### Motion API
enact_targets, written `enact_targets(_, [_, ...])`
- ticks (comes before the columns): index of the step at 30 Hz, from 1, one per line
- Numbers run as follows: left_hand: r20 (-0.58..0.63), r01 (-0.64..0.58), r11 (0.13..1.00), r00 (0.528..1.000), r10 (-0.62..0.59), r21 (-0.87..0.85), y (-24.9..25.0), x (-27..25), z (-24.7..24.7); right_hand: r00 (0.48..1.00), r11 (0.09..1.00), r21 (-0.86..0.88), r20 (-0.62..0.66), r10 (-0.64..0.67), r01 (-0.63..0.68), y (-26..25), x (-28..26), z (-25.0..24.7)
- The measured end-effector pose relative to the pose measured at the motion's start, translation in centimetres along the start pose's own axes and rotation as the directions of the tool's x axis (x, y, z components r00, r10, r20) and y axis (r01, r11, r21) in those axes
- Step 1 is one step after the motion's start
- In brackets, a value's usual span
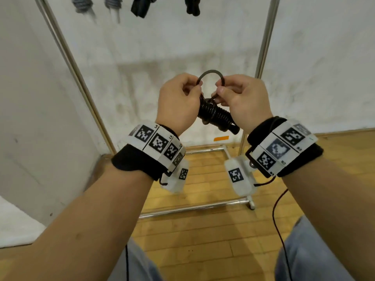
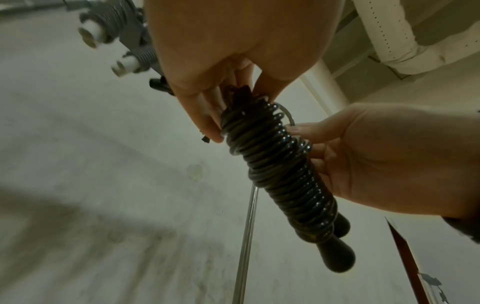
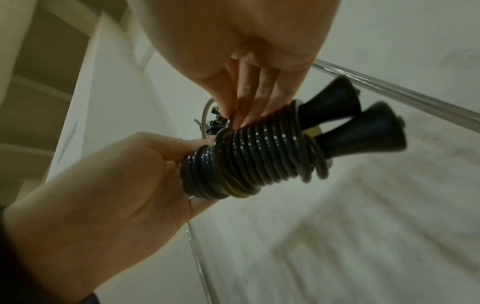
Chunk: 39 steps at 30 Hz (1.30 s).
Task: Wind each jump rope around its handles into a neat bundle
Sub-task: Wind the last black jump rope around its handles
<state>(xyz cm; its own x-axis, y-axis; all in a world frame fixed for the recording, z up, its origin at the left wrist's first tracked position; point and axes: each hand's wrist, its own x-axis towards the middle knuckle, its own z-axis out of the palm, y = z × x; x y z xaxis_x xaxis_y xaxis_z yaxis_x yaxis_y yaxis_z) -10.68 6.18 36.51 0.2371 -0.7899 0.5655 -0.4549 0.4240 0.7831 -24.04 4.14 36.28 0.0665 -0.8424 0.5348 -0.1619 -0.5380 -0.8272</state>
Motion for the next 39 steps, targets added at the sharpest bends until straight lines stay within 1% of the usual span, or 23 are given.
enact_targets(3, [0.024,-0.026,1.000,0.999,0.026,-0.006,-0.8,3.4,2.6,0.999,0.999,-0.022,-0.034,-0.025,0.025,1.6,3.7,-0.9])
enact_targets(6, [0.097,-0.019,0.998,0.995,0.024,-0.052,-1.7,8.0,5.0,0.997,0.998,-0.039,-0.066,-0.049,0.046,3.8,7.7,-1.5])
enact_targets(9, [0.152,-0.056,0.993,0.986,0.072,-0.103,-1.7,12.3,7.3,0.990,0.999,-0.047,-0.135,-0.028,0.022,5.4,11.2,-2.0])
enact_targets(11, [0.174,-0.059,0.993,0.982,0.076,-0.098,-1.0,14.4,8.4,0.985,0.999,-0.046,-0.174,-0.008,0.000,5.3,13.0,-2.5])
enact_targets(14, [0.219,0.000,0.997,0.976,0.017,-0.076,1.1,16.5,9.0,0.983,0.997,-0.075,-0.184,0.014,-0.029,3.1,15.4,-3.6])
enact_targets(16, [0.234,0.026,0.998,0.972,-0.010,-0.065,3.1,17.2,8.8,0.983,0.989,-0.124,-0.175,0.054,-0.077,1.0,16.6,-4.6])
enact_targets(19, [0.280,0.112,0.994,0.954,-0.104,-0.012,6.9,18.2,7.8,0.985,0.957,-0.257,-0.139,0.101,-0.135,-2.5,18.0,-6.3])
enact_targets(21, [0.295,0.125,0.991,0.946,-0.131,0.041,9.3,18.9,6.9,0.984,0.948,-0.270,-0.106,0.146,-0.170,-5.0,18.7,-7.3])
enact_targets(23, [0.292,0.090,0.992,0.950,-0.112,0.087,11.6,19.5,5.8,0.987,0.947,-0.279,-0.063,0.146,-0.158,-7.4,19.5,-8.1])
enact_targets(26, [0.257,0.098,0.988,0.958,-0.127,0.122,14.6,20.6,4.2,0.985,0.944,-0.290,0.018,0.171,-0.159,-10.8,21.1,-8.9])
enact_targets(28, [0.202,0.102,0.985,0.971,-0.129,0.139,16.1,21.9,3.3,0.978,0.935,-0.309,0.053,0.201,-0.175,-12.5,22.5,-9.0])
enact_targets(30, [0.141,0.116,0.985,0.981,-0.134,0.125,17.2,23.5,2.8,0.971,0.925,-0.321,0.059,0.233,-0.203,-13.8,24.1,-8.8])
enact_targets(32, [0.092,0.190,0.976,0.976,-0.199,0.103,17.9,24.9,2.6,0.955,0.924,-0.277,0.059,0.289,-0.263,-14.6,25.6,-8.6])
enact_targets(35, [0.024,0.323,0.940,0.944,-0.328,0.110,18.4,26.7,2.6,0.938,0.922,-0.226,0.073,0.338,-0.315,-15.1,27.6,-8.0])
enact_targets(37, [-0.003,0.378,0.912,0.924,-0.382,0.160,18.4,27.6,2.6,0.932,0.917,-0.224,0.076,0.355,-0.331,-14.9,28.7,-7.3])
enact_targets(39, [0.001,0.415,0.880,0.904,-0.427,0.231,18.4,28.4,2.7,0.922,0.906,-0.230,0.069,0.381,-0.357,-14.5,29.5,-6.6])
